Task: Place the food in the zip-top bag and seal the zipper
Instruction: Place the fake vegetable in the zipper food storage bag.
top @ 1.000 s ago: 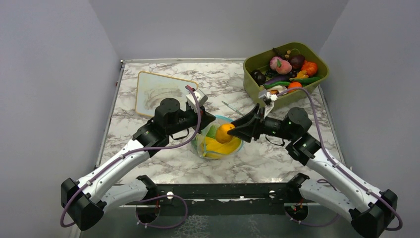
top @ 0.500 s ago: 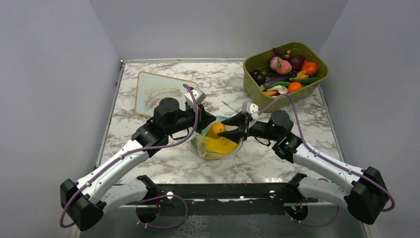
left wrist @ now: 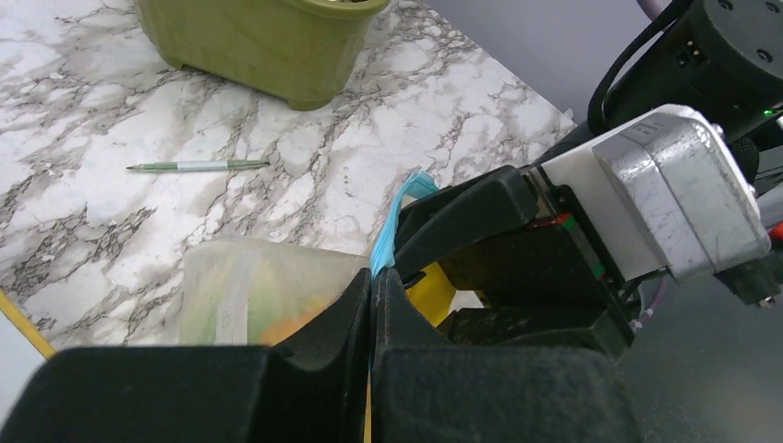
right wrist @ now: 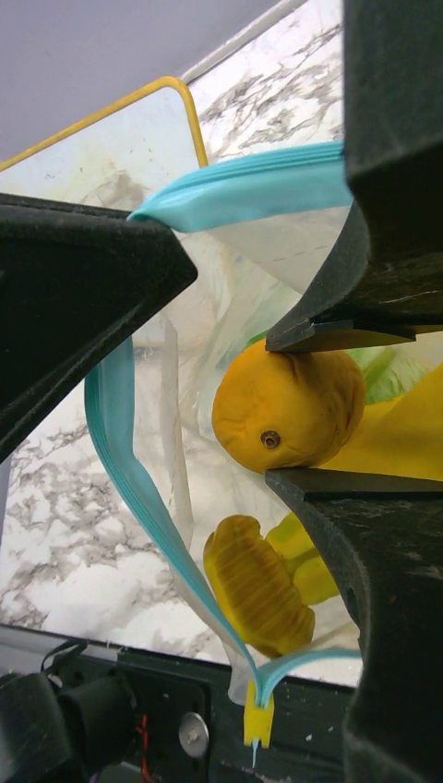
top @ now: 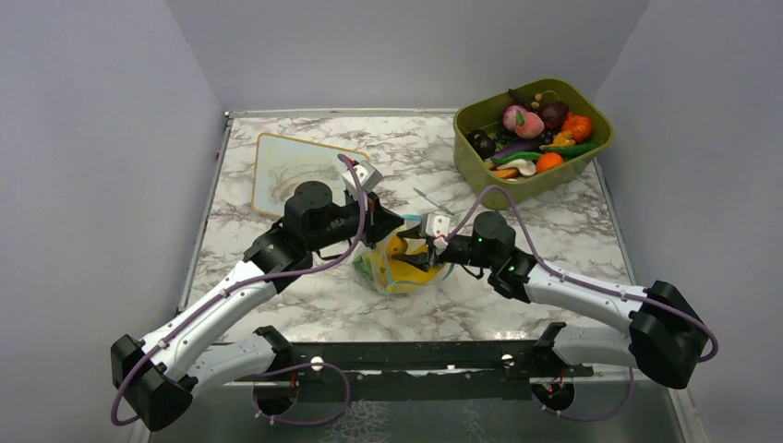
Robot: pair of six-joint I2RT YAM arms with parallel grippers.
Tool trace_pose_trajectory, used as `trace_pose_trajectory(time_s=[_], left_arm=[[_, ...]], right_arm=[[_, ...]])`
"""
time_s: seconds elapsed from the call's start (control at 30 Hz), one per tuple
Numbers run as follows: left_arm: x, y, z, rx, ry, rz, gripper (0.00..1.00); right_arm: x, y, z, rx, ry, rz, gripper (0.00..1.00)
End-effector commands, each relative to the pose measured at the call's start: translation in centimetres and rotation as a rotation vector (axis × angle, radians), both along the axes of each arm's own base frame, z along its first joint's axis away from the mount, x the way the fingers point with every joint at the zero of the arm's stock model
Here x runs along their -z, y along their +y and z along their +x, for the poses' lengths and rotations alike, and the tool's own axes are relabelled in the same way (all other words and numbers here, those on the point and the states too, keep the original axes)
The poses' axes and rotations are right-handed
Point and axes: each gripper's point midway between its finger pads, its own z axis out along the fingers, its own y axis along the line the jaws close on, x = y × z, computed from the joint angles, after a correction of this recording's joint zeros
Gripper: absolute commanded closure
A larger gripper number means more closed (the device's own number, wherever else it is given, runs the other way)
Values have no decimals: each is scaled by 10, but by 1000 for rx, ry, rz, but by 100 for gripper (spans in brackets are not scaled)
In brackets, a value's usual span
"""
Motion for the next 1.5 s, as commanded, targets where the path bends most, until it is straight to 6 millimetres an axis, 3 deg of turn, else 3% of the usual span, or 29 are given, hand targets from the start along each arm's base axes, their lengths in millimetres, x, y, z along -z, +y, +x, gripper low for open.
trace_pose_trajectory(time_s=[0.0,0.3,0.4,0.57,0.83,0.97,1.07,1.27,1.47], left_arm=[[-44,0,-5,18,-77,-92,100],[-32,8,4,-35,-100,-37,100],[-26,11,8,-55,-107,-8,100],[-22,13,9,-59,-121,13,100],[-19,20,14,-81,-192,46,100],[-22,20,12,-59,-244,47,100],[-20,21,10,-46,-283,49,100],[-12,26,13,-59,-300,92,100],[-4,28,11,-54,-324,95,100]], right_arm=[[-9,2,20,97,-64,-38,64],[-36,-9,8,137,99,-13,42],[-42,-14,-8,102,168,11,20],[-55,-23,-19,130,284,63,19],[-121,-39,-23,196,341,194,22],[-143,-61,8,396,260,215,20],[-147,-82,40,606,228,190,20],[-146,-107,80,863,140,109,21],[-131,-127,117,1052,107,2,23]])
